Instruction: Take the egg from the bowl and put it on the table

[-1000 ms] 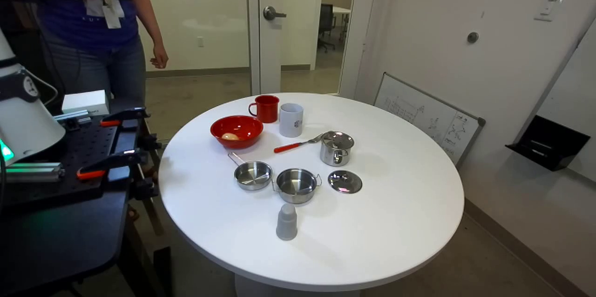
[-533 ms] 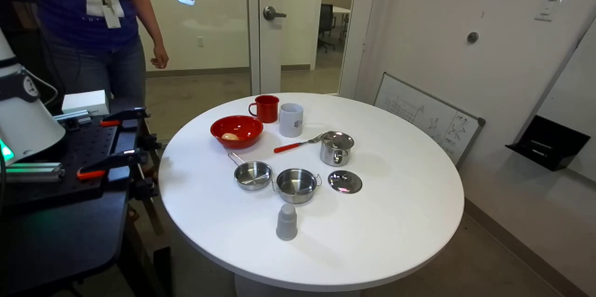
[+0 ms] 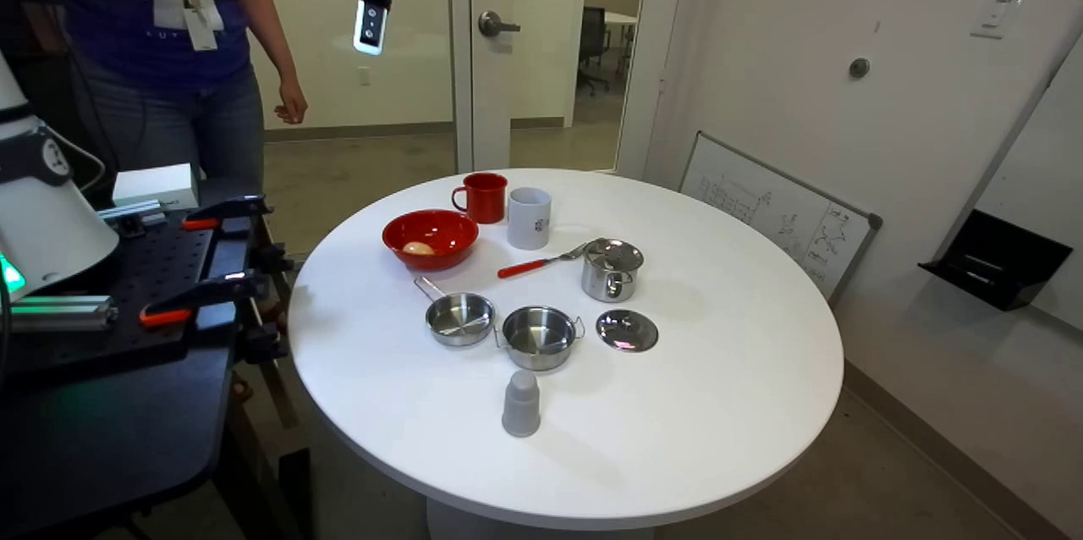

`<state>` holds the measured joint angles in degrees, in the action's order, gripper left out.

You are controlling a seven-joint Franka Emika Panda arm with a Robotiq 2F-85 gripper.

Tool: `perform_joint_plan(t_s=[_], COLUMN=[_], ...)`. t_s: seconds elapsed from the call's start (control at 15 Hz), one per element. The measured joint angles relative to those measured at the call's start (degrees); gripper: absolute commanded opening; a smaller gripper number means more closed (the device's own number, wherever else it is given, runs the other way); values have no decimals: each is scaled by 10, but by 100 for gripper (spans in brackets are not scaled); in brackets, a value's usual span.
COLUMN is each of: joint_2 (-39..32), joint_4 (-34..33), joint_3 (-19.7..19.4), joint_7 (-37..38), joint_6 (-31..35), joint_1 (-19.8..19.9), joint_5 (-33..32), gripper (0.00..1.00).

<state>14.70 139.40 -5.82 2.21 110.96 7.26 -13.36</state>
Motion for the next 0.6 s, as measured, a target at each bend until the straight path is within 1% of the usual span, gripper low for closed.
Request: perform_joint_plan(t_s=[0.27,0.47,0.6], joint_2=[-54,-91,-115], joint_4=[2,3,4], joint_3=[31,46,52], joint_7=[110,178,202], joint_6=[35,73,101], joint_1=[-11,-26,-36], joint_5=[11,49,76], gripper=[100,100,100])
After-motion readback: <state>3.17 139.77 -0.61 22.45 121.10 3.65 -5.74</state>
